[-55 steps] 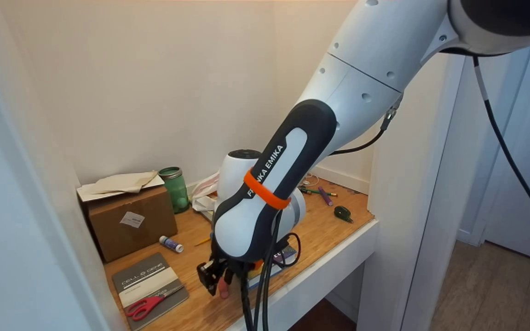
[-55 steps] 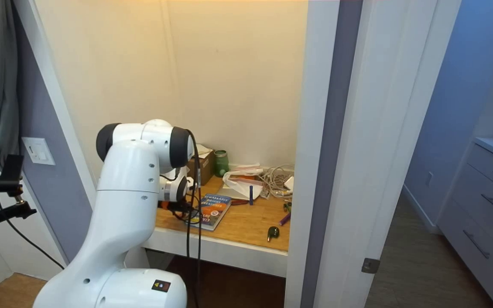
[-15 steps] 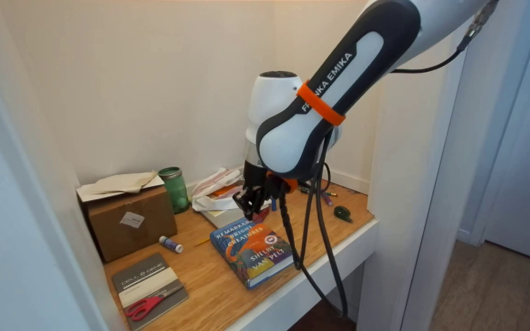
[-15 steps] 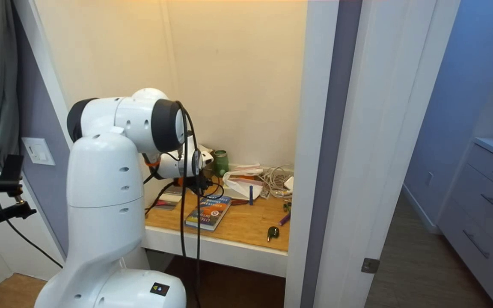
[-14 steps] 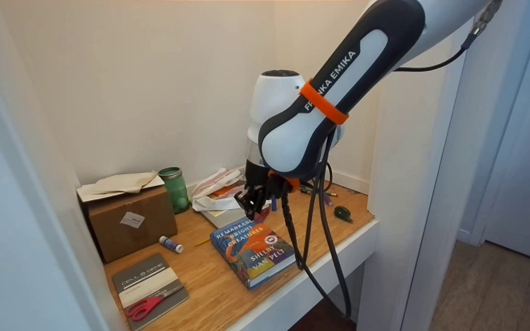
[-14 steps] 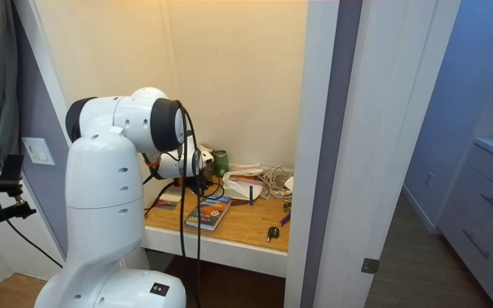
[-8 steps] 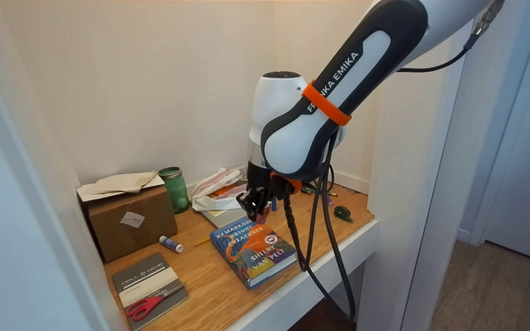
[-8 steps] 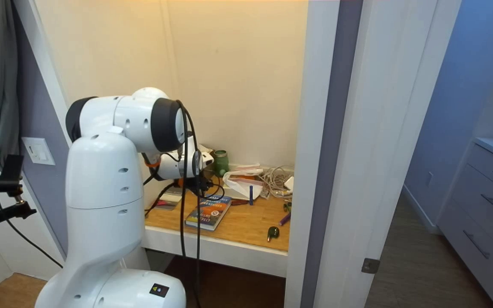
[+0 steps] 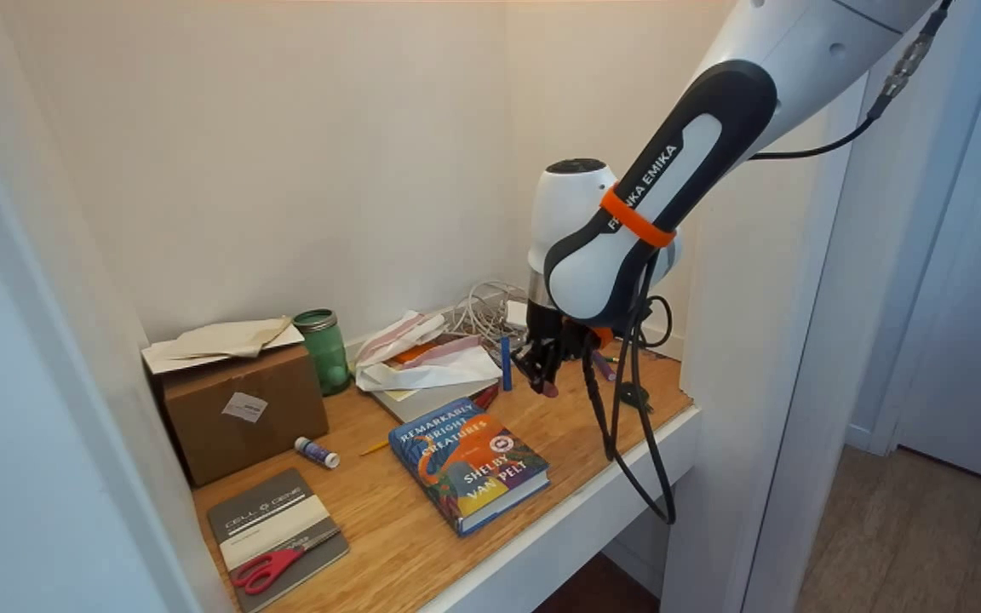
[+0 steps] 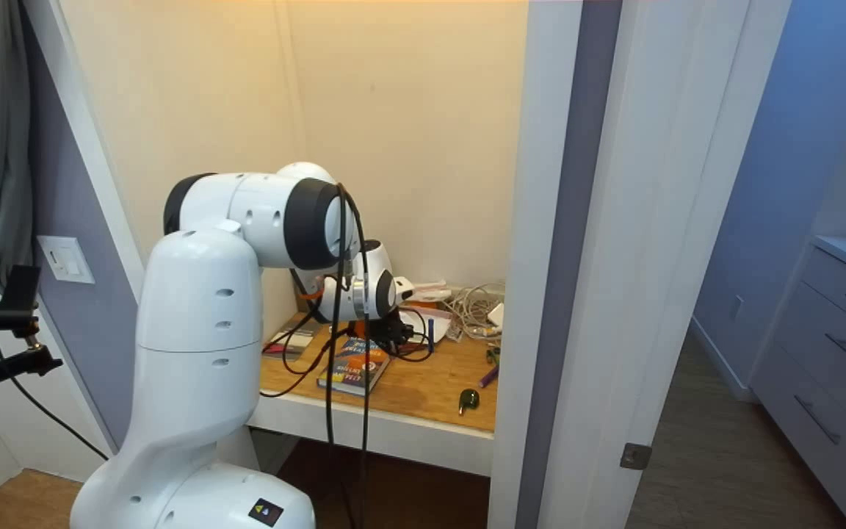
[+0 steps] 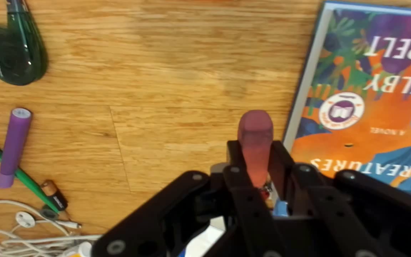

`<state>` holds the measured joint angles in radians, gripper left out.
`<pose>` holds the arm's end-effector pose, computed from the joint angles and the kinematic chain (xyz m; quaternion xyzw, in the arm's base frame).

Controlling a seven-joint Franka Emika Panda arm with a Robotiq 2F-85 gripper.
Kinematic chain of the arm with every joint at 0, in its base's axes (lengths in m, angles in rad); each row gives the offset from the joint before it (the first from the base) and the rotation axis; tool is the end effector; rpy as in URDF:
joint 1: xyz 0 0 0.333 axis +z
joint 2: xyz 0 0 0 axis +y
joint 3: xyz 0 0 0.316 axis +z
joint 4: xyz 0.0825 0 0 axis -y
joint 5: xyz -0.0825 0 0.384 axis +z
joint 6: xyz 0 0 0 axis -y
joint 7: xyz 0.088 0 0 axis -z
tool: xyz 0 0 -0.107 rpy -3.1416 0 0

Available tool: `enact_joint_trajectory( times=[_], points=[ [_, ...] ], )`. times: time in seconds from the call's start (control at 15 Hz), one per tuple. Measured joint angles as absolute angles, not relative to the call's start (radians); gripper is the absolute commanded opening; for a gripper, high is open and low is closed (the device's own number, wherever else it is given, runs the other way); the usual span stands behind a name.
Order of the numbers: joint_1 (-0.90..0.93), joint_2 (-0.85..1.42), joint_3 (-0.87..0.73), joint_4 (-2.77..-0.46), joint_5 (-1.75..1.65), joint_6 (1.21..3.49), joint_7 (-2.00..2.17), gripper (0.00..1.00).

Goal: Move the purple object to the right, open the book, put the purple object inside then close the book

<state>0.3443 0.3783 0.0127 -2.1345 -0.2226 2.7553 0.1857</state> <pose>0.5555 0.2168 0.2509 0.9748 0.1804 0.1299 0.0176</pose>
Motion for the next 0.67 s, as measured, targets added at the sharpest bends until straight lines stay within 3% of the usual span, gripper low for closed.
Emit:
enact_joint_trajectory(
  times=[0.53, 0.6, 0.67],
  points=[
    [0.303, 0.534, 0.016, -2.094, -0.219, 2.808, 0.164, 0.06],
    [0.303, 0.552, 0.016, -2.087, -0.218, 2.818, 0.164, 0.47],
    [0.303, 0.567, 0.016, -2.081, -0.218, 2.827, 0.164, 0.49]
  ],
)
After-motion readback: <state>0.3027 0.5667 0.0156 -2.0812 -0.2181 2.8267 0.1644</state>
